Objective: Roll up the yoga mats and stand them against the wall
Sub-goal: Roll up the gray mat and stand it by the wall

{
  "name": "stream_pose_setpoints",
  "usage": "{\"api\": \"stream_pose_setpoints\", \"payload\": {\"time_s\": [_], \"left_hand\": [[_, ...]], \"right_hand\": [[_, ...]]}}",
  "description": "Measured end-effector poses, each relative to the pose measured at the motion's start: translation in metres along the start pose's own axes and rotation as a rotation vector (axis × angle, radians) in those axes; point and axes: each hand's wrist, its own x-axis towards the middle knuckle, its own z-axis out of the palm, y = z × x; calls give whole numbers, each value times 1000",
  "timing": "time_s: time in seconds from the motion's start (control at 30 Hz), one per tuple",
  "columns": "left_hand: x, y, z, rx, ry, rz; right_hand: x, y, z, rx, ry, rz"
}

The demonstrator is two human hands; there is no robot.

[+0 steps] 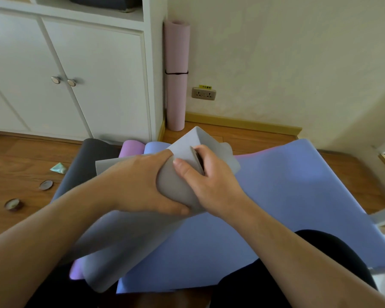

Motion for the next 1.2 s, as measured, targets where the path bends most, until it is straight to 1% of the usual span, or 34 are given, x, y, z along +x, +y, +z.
{"api": "stream_pose_setpoints", "payload": {"time_s": [0.07, 0.2, 0.37, 0.5, 0.6, 0.67, 0.77, 0.83, 0.93, 1.07, 1.13, 1.2], "left_hand": [[0, -4, -5, -95, -22, 27], [0, -5, 4, -86, 48, 24], [-6, -3, 6, 62, 132, 22], [-7, 1, 7, 150, 141, -10], [-7, 1, 11, 129, 175, -58], [-5, 0, 15, 107, 178, -71], [-6, 2, 14, 71, 171, -84], [-8, 5, 13, 129, 198, -66], [-6, 7, 21, 267, 297, -60], [2, -4, 51, 427, 444, 17], [4, -10, 54, 462, 447, 40], [5, -12, 50, 480, 415, 19]], "right_hand": [[0, -2, -2, 32, -10, -28], [1, 1, 1, 138, -97, -26], [-3, 2, 9, 227, -231, -9], [-2, 3, 10, 288, -299, 63], [1, 3, 12, 260, -230, 93], [1, 4, 12, 187, -130, 46], [2, 1, 9, 116, -54, -7], [4, 0, 5, 139, -7, -4], [8, -3, 1, 196, 54, 36], [8, -6, 9, 179, 75, 101], [8, -6, 11, 177, 37, 178], [7, -4, 7, 248, -69, 207]]}}
